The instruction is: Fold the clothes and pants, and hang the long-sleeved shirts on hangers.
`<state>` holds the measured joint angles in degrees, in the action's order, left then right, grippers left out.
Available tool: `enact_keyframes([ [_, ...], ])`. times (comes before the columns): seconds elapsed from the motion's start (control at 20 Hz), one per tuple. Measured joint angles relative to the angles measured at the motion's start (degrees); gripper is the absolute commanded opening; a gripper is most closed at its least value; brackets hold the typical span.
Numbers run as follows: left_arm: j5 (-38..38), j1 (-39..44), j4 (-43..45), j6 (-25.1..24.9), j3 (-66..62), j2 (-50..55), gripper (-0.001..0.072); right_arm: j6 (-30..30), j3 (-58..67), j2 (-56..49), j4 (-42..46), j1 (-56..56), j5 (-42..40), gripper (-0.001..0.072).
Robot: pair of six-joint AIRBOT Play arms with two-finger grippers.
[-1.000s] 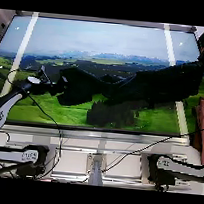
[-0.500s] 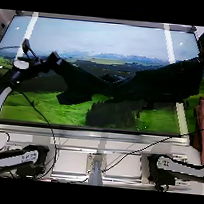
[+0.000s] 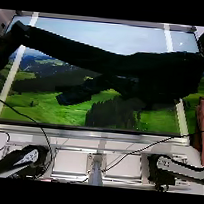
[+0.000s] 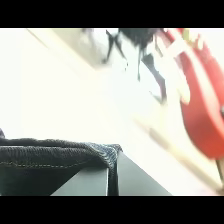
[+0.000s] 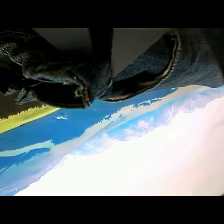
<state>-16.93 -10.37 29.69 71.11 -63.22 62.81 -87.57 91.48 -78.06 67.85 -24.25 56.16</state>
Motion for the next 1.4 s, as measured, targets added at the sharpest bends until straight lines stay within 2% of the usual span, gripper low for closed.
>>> enact_keyframes([
  [0.25, -1.97, -3.91, 1.49, 0.00, -0.07, -2.75, 0.0015, 0.04, 0.04, 2.80, 0.79, 0.02, -0.17, 0.0037],
  [0.45, -3.23, -4.79, 1.77, 0.96, -0.02, -1.09, 0.0015, 0.00, 0.02, 1.90, 0.83, 1.97, -1.66, 0.0037],
  [0.65, -3.74, -4.92, 1.90, 5.97, 0.00, 5.03, 0.0016, -0.74, 0.00, -2.71, 0.79, 5.86, -7.13, 0.0037],
  [0.8, -3.91, -4.96, 1.05, 11.65, 0.00, 11.58, 0.0016, -4.55, 0.00, -7.32, 0.70, 8.41, -14.03, 0.0037],
  [1.1, -3.06, -4.96, -11.28, 15.91, -0.02, 23.04, 0.0017, -14.82, 0.00, -14.93, 0.70, 10.97, -26.88, 0.0037],
  [1.4, 0.74, -4.96, -30.05, 16.61, -0.04, 29.38, 0.0017, -19.04, -0.02, -17.68, -0.55, 12.26, -37.46, 0.0037],
])
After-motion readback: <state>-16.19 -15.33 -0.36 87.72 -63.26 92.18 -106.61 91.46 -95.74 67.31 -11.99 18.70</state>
